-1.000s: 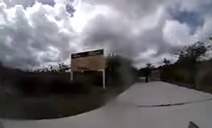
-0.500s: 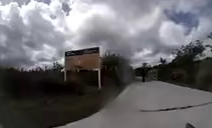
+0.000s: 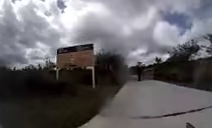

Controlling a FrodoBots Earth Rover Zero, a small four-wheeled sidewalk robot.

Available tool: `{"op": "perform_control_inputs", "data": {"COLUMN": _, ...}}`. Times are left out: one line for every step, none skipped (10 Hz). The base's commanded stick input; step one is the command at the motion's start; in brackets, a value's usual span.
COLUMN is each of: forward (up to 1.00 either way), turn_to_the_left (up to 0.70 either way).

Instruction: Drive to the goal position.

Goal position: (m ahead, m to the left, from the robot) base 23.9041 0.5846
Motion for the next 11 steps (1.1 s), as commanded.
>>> {"op": "perform_control_inputs", "data": {"forward": 0.52, "turn_to_the_left": -0.25}}
{"op": "perform_control_inputs", "data": {"forward": 0.52, "turn_to_the_left": -0.25}}
{"op": "perform_control_inputs", "data": {"forward": 0.44, "turn_to_the_left": -0.22}}
{"op": "perform_control_inputs", "data": {"forward": 0.41, "turn_to_the_left": -0.20}}
{"op": "perform_control_inputs", "data": {"forward": 0.53, "turn_to_the_left": -0.15}}
{"op": "perform_control_inputs", "data": {"forward": 0.64, "turn_to_the_left": -0.08}}
{"op": "perform_control_inputs", "data": {"forward": 0.67, "turn_to_the_left": -0.01}}
{"op": "perform_control_inputs", "data": {"forward": 0.69, "turn_to_the_left": 0.01}}
{"op": "perform_control_inputs", "data": {"forward": 0.69, "turn_to_the_left": 0.01}}
{"op": "perform_control_inputs", "data": {"forward": 0.69, "turn_to_the_left": 0.01}}
{"op": "perform_control_inputs", "data": {"forward": 0.69, "turn_to_the_left": 0.01}}
